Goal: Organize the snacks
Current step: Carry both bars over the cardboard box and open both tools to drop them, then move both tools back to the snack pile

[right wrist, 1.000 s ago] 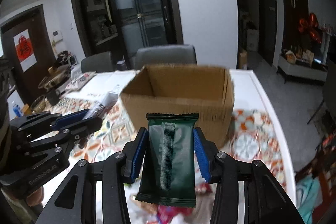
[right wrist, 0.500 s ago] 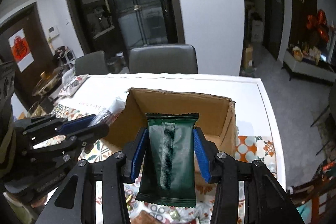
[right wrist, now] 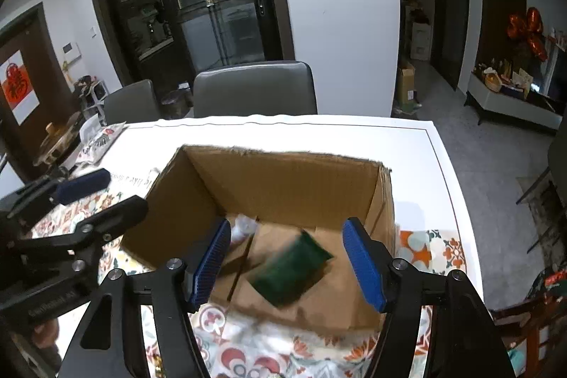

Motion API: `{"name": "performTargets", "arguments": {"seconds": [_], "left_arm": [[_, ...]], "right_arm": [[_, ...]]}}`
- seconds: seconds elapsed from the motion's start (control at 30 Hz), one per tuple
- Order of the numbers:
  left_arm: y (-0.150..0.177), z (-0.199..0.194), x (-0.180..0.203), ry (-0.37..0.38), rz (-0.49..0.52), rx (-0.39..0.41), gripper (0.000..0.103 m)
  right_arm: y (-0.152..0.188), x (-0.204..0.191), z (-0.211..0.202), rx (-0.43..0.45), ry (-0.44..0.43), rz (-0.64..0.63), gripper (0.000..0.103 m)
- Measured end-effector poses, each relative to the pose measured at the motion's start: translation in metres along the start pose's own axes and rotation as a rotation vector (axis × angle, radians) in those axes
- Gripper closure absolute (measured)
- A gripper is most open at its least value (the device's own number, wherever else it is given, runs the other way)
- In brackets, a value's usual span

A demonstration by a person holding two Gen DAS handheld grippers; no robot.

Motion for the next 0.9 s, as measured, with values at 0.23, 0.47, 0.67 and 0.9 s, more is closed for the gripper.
{"name": "performTargets", "arguments": {"seconds": [0.23,0.47,0.67,0.9], "left_arm": [[0.032,-0.049,-0.013,-0.008,-0.028,0.055,0.026],[0.062,-0.100,-0.025,-0.070,-0.003,0.182,0.021],[0.102,-0.118,-0.029,-0.061,0.007,0.185,0.021],[0.150,-0.123,-0.034,-0.043,-0.044,0.155,0.021]], "right_arm": [[0.025,-0.031,-0.041,0.044,-0.004,-0.058,0.031],[0.059,-0.058,-0.075,0.079,-0.027,-0.034,0.030],[0.090,-0.073,-0.093,0.099,-0.007,-0.032,0.030],[0.129,-0.086,-0.108,0.103,0.032,-0.018,0.030]]}}
Point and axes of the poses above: each gripper's, at about its wrist camera, not at the fingertips, and z roughly the way its jaws point, x to its right, y to its underside, the point moved 7 cm from there along z, roughly the way its jaws point, and after that the axes turned 9 degrees about -z, right-handed, at the moved point
